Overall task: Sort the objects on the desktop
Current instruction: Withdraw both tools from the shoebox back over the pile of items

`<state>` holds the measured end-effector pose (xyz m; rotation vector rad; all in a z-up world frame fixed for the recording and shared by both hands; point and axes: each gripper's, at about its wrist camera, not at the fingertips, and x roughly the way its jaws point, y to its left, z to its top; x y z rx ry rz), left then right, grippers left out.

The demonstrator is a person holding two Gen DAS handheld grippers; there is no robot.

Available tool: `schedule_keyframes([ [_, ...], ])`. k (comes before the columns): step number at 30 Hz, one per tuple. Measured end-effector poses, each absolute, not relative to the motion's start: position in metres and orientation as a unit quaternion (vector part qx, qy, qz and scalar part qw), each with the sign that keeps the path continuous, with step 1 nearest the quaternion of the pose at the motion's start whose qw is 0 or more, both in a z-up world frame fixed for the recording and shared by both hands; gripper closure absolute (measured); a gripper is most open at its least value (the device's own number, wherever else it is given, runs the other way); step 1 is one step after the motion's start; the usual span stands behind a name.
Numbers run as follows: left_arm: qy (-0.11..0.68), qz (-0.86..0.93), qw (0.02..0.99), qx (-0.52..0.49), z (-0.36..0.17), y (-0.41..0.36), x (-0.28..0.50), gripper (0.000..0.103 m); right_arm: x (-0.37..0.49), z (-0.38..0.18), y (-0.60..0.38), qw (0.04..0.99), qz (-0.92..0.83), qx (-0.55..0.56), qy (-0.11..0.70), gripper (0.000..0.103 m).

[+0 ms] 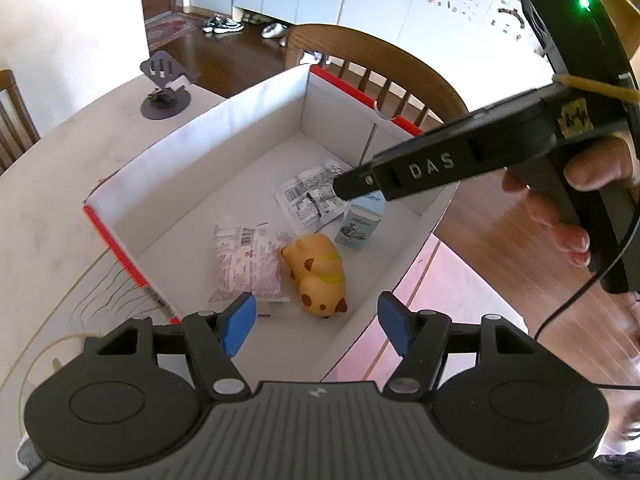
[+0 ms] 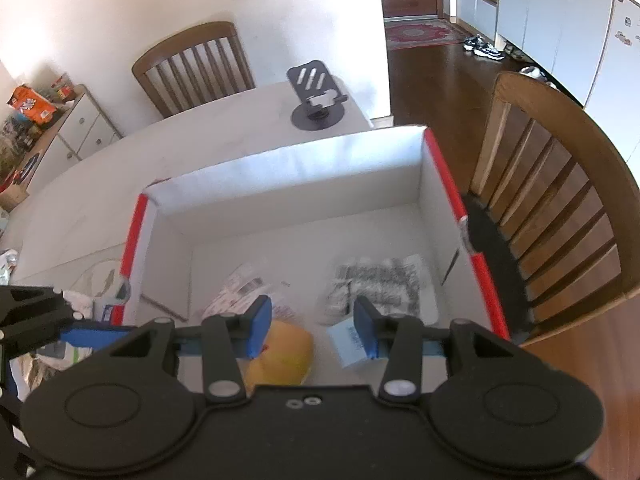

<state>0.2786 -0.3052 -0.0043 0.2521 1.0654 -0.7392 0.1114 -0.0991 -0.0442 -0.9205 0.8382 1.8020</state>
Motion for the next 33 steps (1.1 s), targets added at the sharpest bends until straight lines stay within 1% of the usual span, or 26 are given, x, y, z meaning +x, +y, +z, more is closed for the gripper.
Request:
schedule_keyframes([
  [8, 0.489, -0.335, 0.799, 0.101, 0.001, -0.283, 0.264, 0.037, 0.098, -0.043, -0.117, 0.442, 0.740, -0.378, 0.339, 0.054],
  [11, 0.484, -0.333, 0.803, 0.097, 0.005, -0.274, 0.258, 0.037, 0.094, -0.042, -0.124, 0.437, 0.743, -0.377, 0.338, 0.050],
  [18, 0.477, -0.326, 0.812, 0.080, 0.013, -0.247, 0.243, 0.037, 0.079, -0.040, -0.145, 0.420, 0.755, -0.372, 0.340, 0.050],
  [25, 0.468, -0.320, 0.821, 0.066, 0.022, -0.219, 0.230, 0.037, 0.063, -0.036, -0.164, 0.413, 0.763, -0.367, 0.335, 0.043],
  [33, 0.462, -0.311, 0.829, 0.059, 0.026, -0.186, 0.211, 0.037, 0.036, -0.032, -0.188, 0.405, 0.772, -0.368, 0.323, 0.039],
])
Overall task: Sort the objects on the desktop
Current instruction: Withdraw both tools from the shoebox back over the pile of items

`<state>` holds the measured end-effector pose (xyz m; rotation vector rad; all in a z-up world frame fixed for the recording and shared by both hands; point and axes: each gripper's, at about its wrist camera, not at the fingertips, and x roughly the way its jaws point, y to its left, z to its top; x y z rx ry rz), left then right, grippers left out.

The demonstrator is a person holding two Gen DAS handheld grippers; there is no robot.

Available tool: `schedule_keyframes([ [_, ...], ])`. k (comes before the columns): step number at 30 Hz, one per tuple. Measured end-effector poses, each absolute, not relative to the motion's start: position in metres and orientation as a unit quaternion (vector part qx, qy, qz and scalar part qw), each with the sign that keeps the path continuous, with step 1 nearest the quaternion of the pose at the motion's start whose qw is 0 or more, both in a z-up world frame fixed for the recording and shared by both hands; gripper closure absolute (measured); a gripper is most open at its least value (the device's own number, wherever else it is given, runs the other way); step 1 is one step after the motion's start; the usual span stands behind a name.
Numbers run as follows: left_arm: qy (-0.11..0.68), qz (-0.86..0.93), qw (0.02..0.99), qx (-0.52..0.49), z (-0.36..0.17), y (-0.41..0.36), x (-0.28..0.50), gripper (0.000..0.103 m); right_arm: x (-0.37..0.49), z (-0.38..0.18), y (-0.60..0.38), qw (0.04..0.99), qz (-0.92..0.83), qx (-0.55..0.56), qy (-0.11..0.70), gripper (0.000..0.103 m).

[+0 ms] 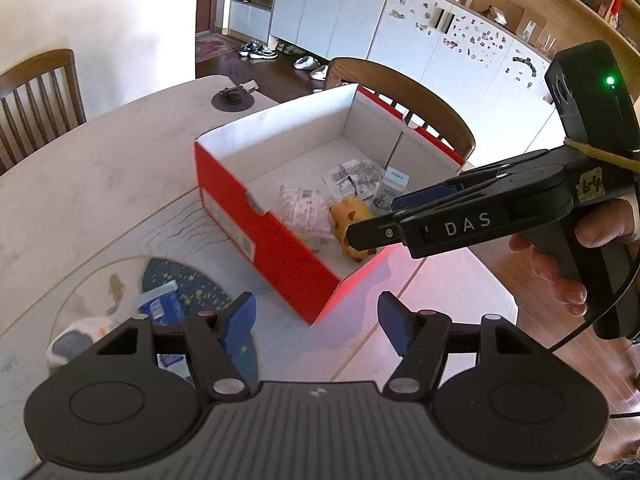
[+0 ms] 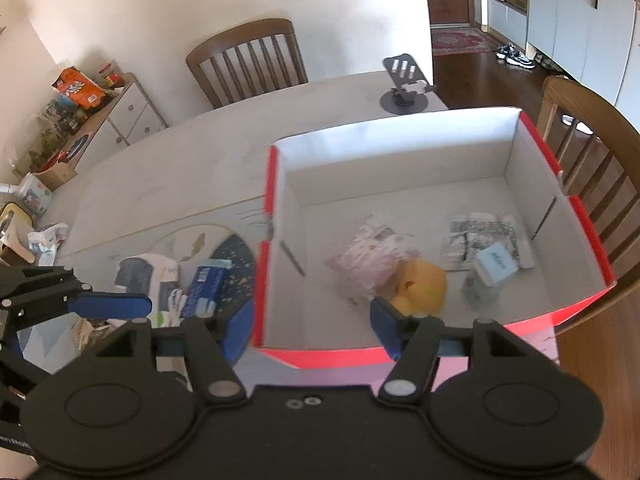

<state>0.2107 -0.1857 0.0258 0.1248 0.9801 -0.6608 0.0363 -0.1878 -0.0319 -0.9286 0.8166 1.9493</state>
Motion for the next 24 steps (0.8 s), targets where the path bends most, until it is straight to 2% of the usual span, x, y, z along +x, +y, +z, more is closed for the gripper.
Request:
schedule_keyframes([
  [8, 0.456, -0.293, 0.839, 0.056, 0.028, -0.146, 0.190, 0.034, 0.006, -0.035, -0.214, 0.388, 0.781, -0.375, 0.315, 0.034],
  [16, 0.457, -0.265, 0.848, 0.043, 0.026, -0.103, 0.175, 0.034, -0.025, -0.040, -0.238, 0.370, 0.789, -0.380, 0.310, 0.024],
  [24, 0.459, -0.242, 0.854, 0.031, 0.022, -0.068, 0.168, 0.033, -0.047, -0.046, -0.250, 0.376, 0.783, -0.379, 0.319, 0.022],
])
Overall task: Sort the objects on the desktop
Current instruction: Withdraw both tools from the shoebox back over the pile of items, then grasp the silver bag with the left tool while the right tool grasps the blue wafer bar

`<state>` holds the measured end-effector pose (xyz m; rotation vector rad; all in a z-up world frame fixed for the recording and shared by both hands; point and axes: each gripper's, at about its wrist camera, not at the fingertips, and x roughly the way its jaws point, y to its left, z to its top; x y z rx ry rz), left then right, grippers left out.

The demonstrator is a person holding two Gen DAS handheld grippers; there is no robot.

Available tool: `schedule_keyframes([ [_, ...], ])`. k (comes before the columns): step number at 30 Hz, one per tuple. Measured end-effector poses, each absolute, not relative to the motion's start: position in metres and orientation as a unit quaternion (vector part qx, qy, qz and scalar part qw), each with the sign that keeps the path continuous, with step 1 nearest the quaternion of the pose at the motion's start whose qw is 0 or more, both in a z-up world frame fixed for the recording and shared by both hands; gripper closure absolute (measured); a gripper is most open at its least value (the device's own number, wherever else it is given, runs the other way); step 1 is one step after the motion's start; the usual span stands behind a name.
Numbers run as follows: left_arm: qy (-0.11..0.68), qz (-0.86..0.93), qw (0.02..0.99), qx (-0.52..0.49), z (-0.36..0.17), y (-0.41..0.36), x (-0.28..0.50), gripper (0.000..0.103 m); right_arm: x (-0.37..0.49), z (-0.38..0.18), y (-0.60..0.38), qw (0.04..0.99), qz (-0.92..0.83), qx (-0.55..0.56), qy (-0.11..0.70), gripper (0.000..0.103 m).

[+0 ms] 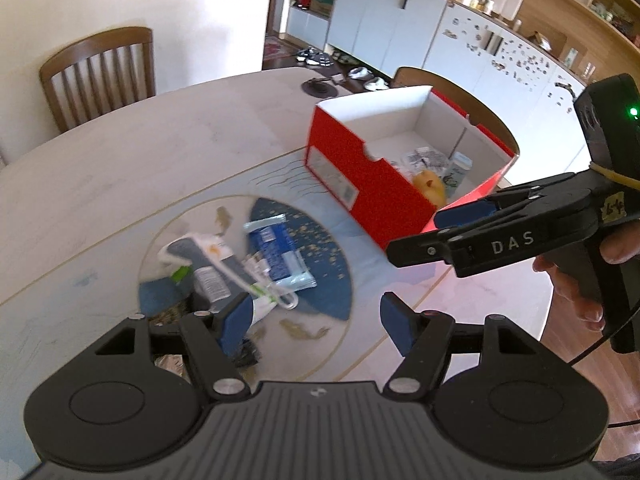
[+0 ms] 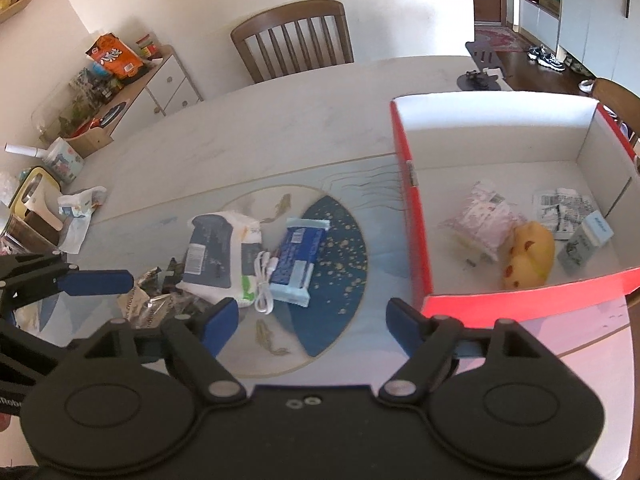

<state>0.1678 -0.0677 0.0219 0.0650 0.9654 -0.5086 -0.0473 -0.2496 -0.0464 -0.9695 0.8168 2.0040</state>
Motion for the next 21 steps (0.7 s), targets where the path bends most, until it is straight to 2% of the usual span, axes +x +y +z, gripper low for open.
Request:
schedule_keyframes([
  [4, 0.460, -0.232, 0.857, 0.025, 0.019, -0.052, 0.166, 0.028, -0.056, -0.049, -0.254, 0.376, 0.781, -0.382, 0.320, 0.020],
  [9, 0.463, -0.216, 0.860, 0.010, 0.015, -0.029, 0.166, 0.025, -0.065, -0.051, -0.257, 0.394, 0.770, -0.376, 0.333, 0.020],
  [10, 0.465, -0.212, 0.859, 0.006, 0.013, -0.024, 0.167, 0.021, -0.067, -0.052, -0.258, 0.394, 0.769, -0.377, 0.333, 0.020],
  [13, 0.467, -0.201, 0.861, -0.003, 0.008, -0.011, 0.167, 0.017, -0.073, -0.054, -0.258, 0.397, 0.766, -0.379, 0.335, 0.020],
  [17, 0.472, -0.191, 0.861, -0.016, -0.001, 0.006, 0.166, 0.001, -0.081, -0.056, -0.259, 0.404, 0.761, -0.379, 0.338, 0.020],
  [21, 0.478, -0.178, 0.860, -0.025, -0.010, 0.018, 0.166, 0.000, -0.086, -0.060, -0.256, 0.404, 0.759, -0.382, 0.339, 0.020],
])
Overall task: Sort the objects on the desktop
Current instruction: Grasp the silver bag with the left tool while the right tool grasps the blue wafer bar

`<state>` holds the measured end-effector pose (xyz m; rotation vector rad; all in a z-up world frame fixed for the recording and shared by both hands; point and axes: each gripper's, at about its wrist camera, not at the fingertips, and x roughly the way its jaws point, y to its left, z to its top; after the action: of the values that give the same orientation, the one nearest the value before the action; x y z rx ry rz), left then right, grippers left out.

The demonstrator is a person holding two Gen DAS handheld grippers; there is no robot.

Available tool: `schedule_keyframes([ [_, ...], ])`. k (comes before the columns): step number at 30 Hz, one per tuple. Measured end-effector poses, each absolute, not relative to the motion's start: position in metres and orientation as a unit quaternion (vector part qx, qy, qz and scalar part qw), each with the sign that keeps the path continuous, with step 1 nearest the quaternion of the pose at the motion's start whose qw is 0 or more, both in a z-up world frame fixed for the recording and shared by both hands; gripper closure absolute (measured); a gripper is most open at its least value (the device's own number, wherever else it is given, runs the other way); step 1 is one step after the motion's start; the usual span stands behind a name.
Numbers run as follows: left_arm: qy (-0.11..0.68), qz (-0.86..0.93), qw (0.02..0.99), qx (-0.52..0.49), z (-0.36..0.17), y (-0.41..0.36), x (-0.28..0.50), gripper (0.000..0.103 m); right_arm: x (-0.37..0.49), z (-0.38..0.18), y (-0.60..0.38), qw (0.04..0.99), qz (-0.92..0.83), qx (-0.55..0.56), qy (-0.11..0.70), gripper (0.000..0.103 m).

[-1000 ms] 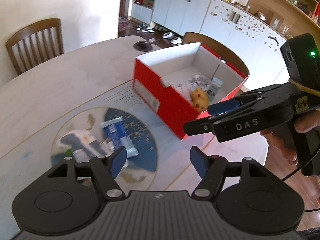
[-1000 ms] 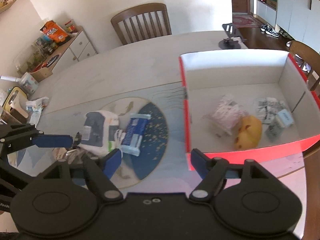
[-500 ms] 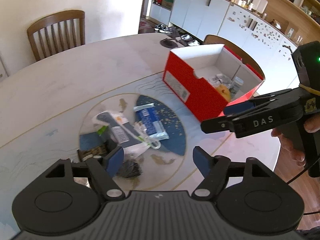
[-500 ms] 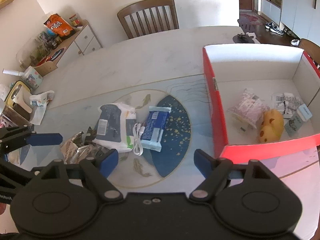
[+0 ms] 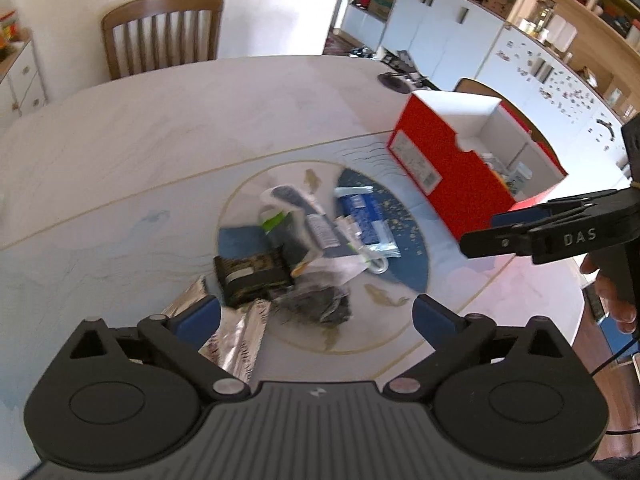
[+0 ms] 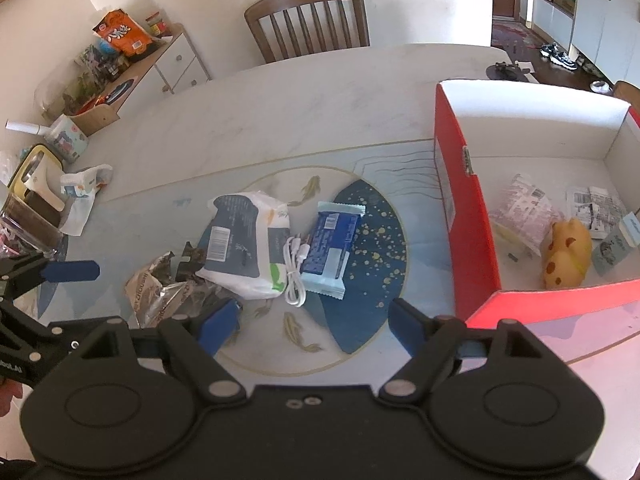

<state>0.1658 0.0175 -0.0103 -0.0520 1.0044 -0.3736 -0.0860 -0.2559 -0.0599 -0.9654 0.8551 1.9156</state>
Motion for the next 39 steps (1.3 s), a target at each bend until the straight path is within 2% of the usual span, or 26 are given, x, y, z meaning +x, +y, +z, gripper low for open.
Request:
schedule_keyframes([
  [15, 0.501, -0.140, 0.854, -0.023, -0.053, 0.062, 0.170, 0.000, -0.111, -0.086, -0.221, 0.425, 0.736, -0.396, 0.347, 0.020],
  [32, 0.520, -0.158, 0.840, -0.004, -0.089, 0.067, 0.192, 0.000, -0.128, -0.128, -0.154, 0.464, 0.687, -0.398, 0.393, 0.022],
  [39, 0.516, -0.169, 0.840, 0.010, -0.093, 0.065, 0.198, 0.000, -0.140, -0.144, -0.133, 0.482, 0.661, -0.401, 0.413, 0.026],
])
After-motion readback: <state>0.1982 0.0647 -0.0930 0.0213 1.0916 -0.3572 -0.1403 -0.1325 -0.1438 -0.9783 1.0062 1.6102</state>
